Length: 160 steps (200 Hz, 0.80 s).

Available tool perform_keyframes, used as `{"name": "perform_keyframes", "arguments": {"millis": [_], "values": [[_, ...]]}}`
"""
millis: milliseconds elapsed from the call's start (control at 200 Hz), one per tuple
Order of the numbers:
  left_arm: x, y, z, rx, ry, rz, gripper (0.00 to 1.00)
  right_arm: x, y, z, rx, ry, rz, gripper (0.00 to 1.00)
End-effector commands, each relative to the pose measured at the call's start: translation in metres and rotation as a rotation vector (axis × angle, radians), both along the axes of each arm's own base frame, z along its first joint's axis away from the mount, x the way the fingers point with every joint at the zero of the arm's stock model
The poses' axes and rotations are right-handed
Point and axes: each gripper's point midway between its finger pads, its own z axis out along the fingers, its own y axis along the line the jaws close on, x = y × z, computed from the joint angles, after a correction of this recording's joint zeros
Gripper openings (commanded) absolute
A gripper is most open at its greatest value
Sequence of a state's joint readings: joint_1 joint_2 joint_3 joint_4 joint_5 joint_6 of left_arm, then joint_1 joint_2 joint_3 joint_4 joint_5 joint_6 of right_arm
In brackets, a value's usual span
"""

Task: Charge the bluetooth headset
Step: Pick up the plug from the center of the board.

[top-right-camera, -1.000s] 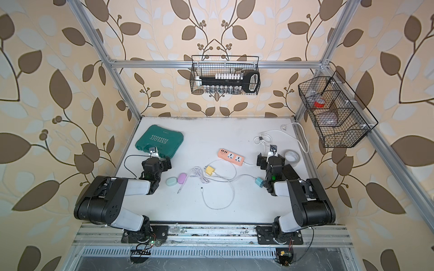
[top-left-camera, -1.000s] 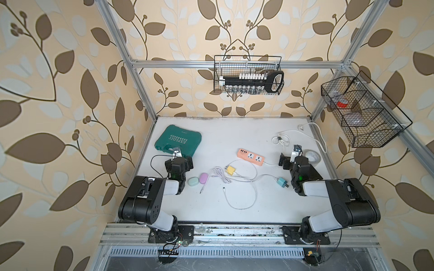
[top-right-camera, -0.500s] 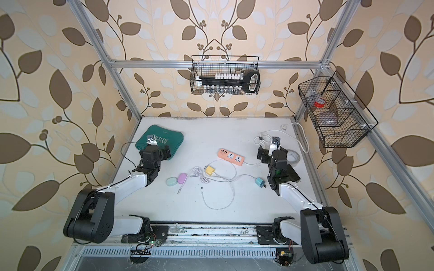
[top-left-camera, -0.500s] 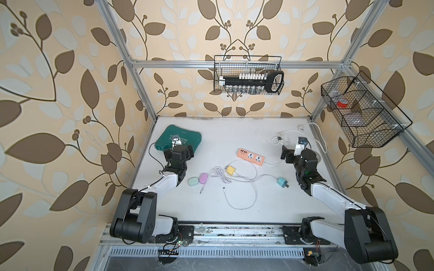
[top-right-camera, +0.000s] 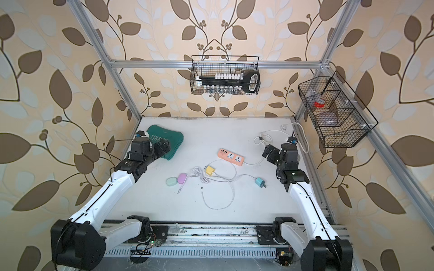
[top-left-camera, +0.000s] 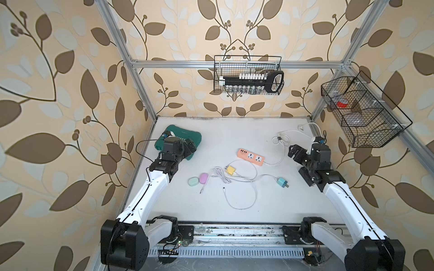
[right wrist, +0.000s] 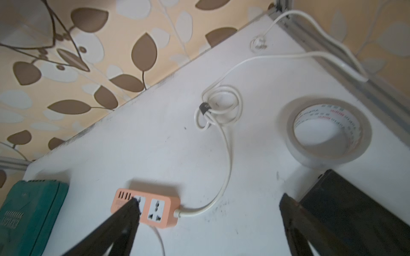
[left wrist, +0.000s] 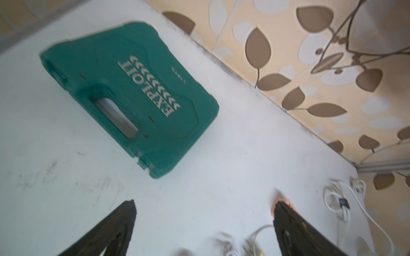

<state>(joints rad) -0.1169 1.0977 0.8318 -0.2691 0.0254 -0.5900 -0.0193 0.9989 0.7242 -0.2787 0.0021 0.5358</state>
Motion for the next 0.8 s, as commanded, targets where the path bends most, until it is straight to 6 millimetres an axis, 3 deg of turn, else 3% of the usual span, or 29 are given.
{"name": "perform_keyframes", "arguments": {"millis": [0, 220, 370, 580, 795], "values": [[-0.034, -0.039, 0.001, -0.150, 0.091, -0.197, 0.99, -0.017, 0.034, -0.005, 0.134, 0.131, 0.153, 0.98], [-0.070, -0.067, -0.006, -0.208, 0.183, -0.377, 0.95, -0.034, 0.051, -0.018, 0.053, 0.295, 0.273, 0.81], [-0.088, -0.082, -0.018, -0.226, 0.247, -0.469, 0.93, -0.043, 0.062, -0.034, -0.088, 0.435, 0.318, 0.78], [-0.095, -0.084, -0.026, -0.222, 0.258, -0.494, 0.94, -0.056, 0.064, -0.076, -0.245, 0.649, 0.341, 0.75], [-0.096, -0.087, -0.026, -0.222, 0.263, -0.512, 0.94, -0.055, 0.064, -0.099, -0.248, 0.701, 0.341, 0.77]]}}
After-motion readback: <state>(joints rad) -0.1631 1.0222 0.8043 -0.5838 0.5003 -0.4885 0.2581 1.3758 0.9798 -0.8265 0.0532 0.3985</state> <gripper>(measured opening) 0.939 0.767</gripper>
